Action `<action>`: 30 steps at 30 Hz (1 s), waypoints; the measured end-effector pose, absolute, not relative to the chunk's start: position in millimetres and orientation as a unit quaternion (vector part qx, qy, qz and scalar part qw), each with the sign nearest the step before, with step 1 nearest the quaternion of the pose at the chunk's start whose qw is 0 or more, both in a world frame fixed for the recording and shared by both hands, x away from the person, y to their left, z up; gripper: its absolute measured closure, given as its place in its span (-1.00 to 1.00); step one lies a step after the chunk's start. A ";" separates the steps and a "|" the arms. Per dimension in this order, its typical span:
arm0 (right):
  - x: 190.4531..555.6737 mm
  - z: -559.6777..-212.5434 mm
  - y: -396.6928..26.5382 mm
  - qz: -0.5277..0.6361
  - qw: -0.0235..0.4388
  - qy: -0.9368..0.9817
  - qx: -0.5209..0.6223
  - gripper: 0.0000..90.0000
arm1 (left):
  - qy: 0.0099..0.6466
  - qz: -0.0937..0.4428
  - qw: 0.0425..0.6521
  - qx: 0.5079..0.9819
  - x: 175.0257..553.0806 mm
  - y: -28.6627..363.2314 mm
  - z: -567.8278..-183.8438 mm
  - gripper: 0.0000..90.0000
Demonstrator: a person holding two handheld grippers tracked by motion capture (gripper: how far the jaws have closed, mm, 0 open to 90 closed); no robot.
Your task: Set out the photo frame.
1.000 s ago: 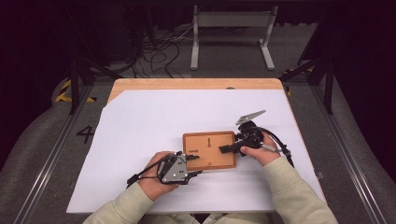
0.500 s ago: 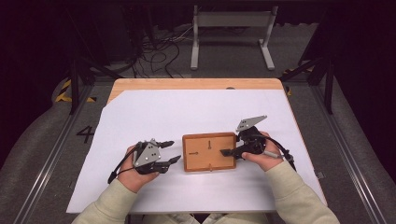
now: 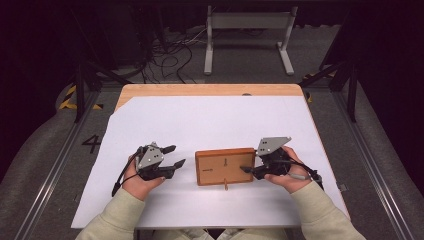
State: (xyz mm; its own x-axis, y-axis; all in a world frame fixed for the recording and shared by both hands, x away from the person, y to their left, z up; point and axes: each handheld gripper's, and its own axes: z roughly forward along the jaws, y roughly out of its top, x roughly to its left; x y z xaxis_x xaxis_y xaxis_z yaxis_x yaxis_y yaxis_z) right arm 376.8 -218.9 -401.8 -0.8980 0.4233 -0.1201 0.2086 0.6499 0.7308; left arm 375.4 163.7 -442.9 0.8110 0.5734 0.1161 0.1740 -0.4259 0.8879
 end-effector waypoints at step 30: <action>326.7 -404.6 -231.2 0.358 0.116 0.916 0.143 0.07 | 0.257 0.164 0.493 0.815 382.3 165.5 -449.0 -0.13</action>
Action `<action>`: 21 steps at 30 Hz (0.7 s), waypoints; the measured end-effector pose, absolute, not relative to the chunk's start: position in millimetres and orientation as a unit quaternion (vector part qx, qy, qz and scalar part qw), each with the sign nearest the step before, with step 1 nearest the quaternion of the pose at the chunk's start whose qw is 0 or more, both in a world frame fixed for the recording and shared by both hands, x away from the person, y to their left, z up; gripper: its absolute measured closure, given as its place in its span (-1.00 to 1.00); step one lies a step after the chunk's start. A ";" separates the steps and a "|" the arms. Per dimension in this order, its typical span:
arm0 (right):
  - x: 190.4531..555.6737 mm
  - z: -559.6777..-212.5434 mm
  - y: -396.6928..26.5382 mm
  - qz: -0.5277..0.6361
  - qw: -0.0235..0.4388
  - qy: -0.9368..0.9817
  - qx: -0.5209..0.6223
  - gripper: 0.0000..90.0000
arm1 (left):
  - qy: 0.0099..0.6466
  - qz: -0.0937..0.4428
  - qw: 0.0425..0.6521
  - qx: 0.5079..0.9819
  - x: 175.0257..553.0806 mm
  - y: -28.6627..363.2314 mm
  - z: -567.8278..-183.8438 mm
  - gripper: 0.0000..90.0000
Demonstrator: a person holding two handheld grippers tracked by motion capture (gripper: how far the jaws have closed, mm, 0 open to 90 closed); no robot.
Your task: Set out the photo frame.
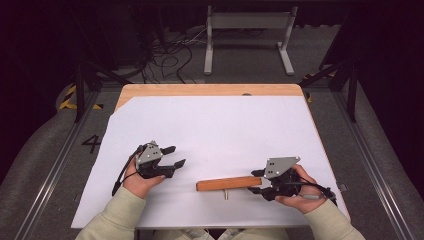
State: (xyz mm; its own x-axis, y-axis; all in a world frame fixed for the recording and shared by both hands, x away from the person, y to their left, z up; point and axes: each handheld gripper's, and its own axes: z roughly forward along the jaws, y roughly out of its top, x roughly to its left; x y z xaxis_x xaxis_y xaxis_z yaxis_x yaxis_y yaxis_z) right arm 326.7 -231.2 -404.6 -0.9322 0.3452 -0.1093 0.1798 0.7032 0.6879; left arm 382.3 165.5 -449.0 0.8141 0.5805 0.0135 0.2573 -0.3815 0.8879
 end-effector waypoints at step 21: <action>325.2 -418.9 -239.3 0.283 0.081 0.935 0.199 0.69 | 0.280 0.153 0.499 0.806 381.3 168.1 -444.9 -0.12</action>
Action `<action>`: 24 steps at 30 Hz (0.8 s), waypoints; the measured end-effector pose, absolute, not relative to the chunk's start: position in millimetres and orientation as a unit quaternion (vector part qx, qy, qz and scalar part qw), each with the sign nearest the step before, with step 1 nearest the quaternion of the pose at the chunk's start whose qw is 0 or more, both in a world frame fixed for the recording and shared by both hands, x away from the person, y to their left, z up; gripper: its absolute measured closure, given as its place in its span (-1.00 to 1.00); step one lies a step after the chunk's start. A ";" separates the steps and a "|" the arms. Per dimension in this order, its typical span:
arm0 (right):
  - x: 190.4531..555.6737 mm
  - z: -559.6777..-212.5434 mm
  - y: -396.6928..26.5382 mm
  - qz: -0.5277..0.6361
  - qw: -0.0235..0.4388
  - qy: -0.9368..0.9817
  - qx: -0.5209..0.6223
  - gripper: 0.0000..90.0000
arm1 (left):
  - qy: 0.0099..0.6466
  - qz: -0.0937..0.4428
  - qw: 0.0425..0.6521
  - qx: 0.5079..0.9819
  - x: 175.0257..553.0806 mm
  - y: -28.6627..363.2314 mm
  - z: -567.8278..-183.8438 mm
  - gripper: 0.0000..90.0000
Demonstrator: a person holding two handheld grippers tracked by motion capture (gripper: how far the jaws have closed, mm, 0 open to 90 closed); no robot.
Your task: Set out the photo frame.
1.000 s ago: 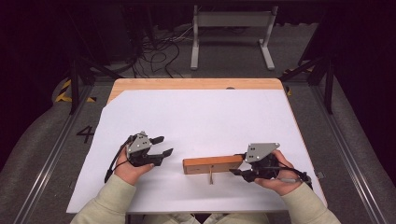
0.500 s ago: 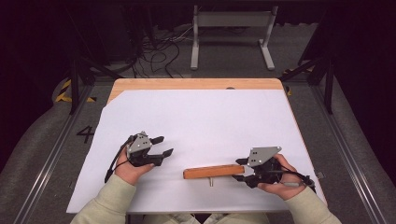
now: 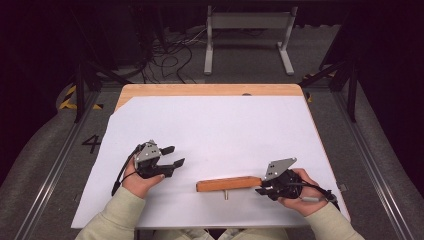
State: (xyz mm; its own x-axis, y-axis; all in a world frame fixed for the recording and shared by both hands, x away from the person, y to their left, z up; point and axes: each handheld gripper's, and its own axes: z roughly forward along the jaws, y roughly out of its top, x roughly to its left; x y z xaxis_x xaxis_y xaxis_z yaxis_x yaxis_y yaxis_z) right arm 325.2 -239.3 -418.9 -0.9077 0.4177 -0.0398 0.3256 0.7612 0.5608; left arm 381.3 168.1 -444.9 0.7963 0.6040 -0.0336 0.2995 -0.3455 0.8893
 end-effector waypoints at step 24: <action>341.5 -444.3 -238.9 0.340 0.037 0.905 0.254 1.00 | 0.291 0.149 0.502 0.801 380.3 170.3 -443.7 -0.14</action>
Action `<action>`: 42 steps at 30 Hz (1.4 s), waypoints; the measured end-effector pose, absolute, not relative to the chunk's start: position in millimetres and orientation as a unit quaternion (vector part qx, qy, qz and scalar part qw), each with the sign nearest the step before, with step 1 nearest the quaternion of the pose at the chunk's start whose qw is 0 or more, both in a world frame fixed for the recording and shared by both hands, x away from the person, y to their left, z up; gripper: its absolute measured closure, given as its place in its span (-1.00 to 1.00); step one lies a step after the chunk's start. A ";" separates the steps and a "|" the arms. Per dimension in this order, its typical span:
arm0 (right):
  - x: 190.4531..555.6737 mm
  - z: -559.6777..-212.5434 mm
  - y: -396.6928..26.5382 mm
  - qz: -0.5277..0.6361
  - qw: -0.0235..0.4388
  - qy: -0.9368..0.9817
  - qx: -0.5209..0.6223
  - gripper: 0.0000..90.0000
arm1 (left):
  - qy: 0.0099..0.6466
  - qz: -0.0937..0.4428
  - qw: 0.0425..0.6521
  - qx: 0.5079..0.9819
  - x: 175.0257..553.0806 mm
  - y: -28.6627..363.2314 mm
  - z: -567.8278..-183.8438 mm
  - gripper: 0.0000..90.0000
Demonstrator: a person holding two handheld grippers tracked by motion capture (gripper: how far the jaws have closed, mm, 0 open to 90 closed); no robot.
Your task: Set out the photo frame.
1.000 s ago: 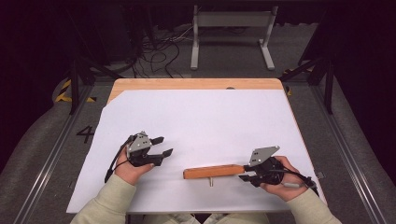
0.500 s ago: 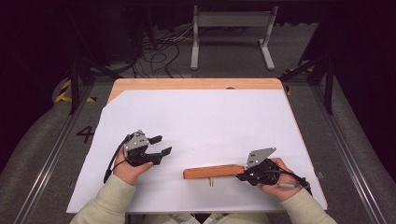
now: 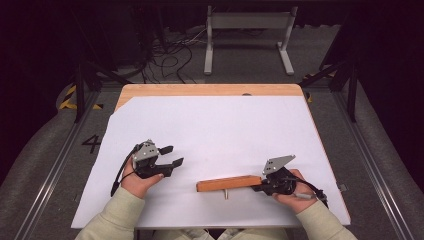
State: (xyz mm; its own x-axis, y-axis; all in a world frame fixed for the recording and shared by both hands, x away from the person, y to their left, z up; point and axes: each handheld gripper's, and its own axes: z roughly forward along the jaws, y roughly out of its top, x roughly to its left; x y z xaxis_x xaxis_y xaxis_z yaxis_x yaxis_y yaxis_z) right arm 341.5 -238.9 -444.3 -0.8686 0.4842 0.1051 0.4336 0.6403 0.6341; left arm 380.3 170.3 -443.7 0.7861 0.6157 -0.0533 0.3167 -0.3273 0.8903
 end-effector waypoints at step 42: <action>448.7 -445.5 -167.1 0.368 0.023 0.876 0.310 1.00 | 0.308 0.150 0.490 0.801 369.2 182.4 -451.3 -0.07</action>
State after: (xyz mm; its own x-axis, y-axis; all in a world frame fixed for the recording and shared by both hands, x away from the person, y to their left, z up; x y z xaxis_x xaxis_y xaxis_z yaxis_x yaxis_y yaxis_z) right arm 448.7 -167.1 -445.5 -0.8063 0.5611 0.1872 0.5266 0.5367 0.6593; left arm 369.2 182.4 -451.3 0.7653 0.6407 -0.0617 0.3467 -0.3295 0.8782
